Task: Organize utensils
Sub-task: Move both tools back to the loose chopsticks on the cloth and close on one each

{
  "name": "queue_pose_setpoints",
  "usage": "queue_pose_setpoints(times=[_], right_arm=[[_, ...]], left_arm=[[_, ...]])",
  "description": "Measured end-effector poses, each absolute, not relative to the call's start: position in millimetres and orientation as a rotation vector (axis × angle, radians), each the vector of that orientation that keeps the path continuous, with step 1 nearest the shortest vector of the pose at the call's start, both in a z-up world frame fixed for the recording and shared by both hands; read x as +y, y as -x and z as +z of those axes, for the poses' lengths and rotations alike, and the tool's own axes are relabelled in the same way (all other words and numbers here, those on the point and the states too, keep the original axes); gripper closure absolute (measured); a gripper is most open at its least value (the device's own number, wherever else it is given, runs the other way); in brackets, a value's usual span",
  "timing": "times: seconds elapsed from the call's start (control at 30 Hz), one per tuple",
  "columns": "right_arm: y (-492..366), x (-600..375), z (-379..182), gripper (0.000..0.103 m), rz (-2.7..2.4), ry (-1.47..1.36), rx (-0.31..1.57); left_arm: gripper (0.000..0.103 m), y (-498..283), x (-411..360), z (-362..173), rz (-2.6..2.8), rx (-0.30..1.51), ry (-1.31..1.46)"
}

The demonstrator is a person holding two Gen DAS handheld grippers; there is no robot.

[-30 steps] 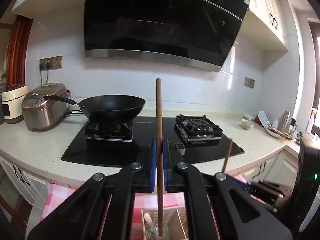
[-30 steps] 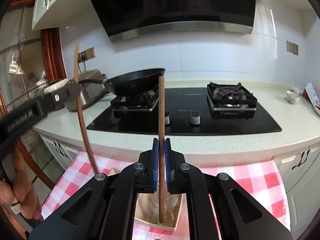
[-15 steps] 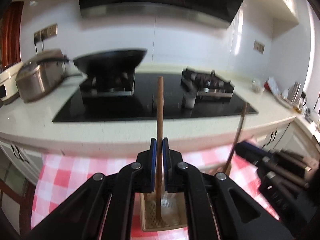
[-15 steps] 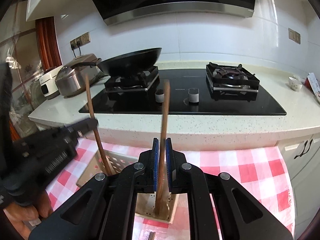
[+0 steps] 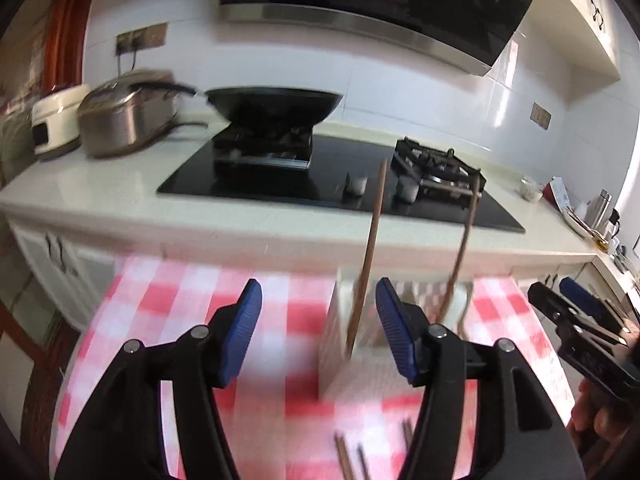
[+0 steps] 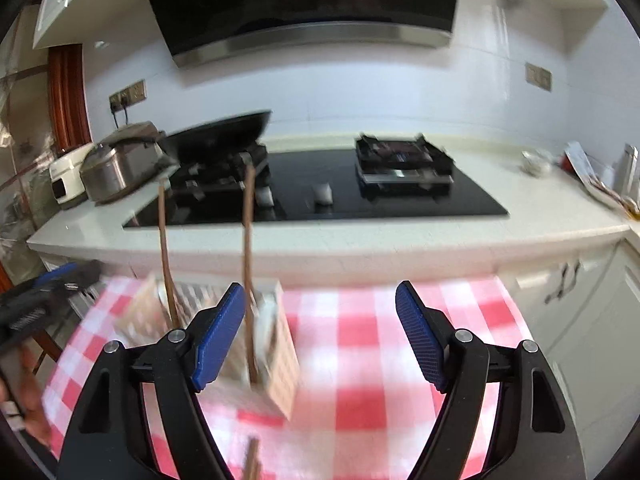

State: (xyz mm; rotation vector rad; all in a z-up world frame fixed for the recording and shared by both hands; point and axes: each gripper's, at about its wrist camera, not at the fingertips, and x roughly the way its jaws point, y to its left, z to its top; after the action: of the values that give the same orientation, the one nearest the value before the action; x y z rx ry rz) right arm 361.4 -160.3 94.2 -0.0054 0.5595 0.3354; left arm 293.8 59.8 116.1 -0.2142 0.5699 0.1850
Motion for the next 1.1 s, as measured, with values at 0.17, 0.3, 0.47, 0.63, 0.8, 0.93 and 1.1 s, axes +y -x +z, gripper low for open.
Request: queue_pose_setpoints(times=[0.17, 0.3, 0.47, 0.63, 0.8, 0.93, 1.1], right_arm=[[-329, -175, 40, 0.031, 0.339, 0.009, 0.681], [-300, -178, 1, 0.031, 0.359, 0.013, 0.757], [-268, -180, -33, 0.031, 0.375, 0.021, 0.836], [-248, -171, -43, 0.031, 0.397, 0.058, 0.856], [-240, -154, -50, 0.031, 0.413, 0.11, 0.863], [-244, -151, -55, 0.031, 0.4, 0.124, 0.875], [-247, -152, -60, 0.031, 0.4, 0.13, 0.884]], left_arm=[[0.047, -244, 46, 58, 0.133, 0.706, 0.216], [0.057, -214, 26, 2, 0.089, 0.819, 0.235], [0.072, -203, -1, -40, 0.048, 0.914, 0.224], [0.077, -200, -14, -45, 0.05, 0.921, 0.139], [0.089, -199, -3, -47, 0.094, 0.939, 0.106], [0.089, -204, 2, -44, 0.086, 0.95, 0.098], [0.089, -206, -1, -45, 0.104, 0.95, 0.062]])
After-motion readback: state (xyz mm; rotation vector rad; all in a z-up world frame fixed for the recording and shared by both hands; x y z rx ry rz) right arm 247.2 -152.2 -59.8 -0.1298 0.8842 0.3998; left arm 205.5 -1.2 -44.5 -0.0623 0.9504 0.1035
